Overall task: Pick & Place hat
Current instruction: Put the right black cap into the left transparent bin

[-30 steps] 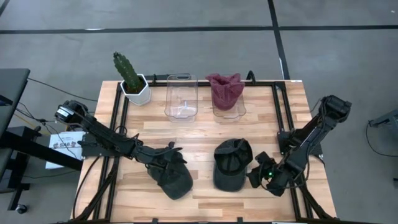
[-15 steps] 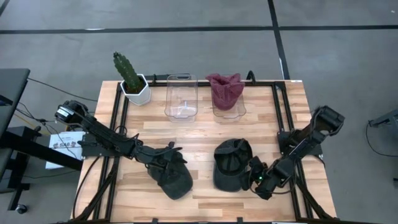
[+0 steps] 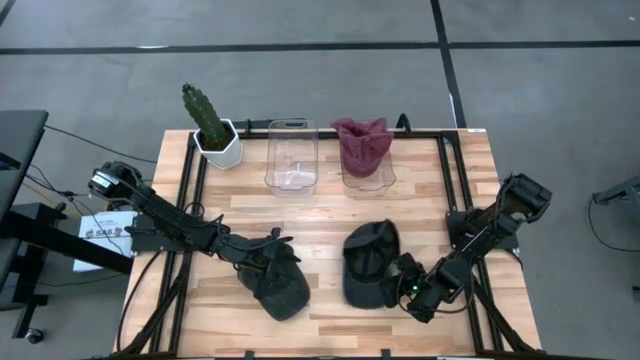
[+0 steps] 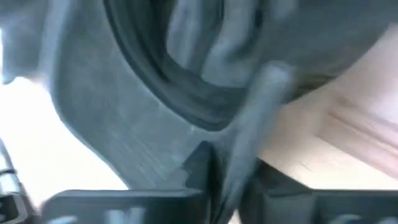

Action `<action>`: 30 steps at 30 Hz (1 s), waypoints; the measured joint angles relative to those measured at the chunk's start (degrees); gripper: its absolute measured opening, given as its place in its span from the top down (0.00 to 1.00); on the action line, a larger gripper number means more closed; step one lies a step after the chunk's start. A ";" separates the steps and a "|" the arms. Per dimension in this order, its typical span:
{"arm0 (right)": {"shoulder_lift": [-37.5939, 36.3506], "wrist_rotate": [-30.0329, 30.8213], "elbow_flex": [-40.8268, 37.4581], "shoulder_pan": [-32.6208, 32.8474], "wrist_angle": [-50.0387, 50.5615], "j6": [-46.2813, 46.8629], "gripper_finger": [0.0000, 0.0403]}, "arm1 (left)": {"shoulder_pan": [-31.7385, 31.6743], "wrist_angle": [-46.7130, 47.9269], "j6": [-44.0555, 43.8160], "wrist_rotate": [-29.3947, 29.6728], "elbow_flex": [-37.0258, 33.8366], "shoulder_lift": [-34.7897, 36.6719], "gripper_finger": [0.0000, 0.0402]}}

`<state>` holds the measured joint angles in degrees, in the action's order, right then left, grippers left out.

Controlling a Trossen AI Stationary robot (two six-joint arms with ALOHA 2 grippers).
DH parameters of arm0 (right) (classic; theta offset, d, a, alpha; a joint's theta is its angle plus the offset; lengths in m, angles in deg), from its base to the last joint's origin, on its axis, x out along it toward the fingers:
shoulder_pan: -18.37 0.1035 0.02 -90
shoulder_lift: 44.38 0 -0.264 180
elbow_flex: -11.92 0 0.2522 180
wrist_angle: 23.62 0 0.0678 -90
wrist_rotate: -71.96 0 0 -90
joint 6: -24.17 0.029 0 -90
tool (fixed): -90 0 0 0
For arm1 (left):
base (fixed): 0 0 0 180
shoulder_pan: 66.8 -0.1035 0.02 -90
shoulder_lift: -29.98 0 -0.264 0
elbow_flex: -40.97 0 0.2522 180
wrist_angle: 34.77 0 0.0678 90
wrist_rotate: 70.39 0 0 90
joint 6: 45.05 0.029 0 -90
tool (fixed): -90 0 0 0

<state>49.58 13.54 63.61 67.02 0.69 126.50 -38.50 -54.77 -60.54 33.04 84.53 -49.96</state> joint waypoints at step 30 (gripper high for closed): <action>-0.24 44.72 25.76 -2.20 18.56 -54.48 1.00 | 0.66 -1.01 -1.09 -0.15 -0.02 2.56 0.41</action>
<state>49.34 58.26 89.37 64.82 19.24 72.01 -37.85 -55.77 -61.62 32.89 84.51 -47.40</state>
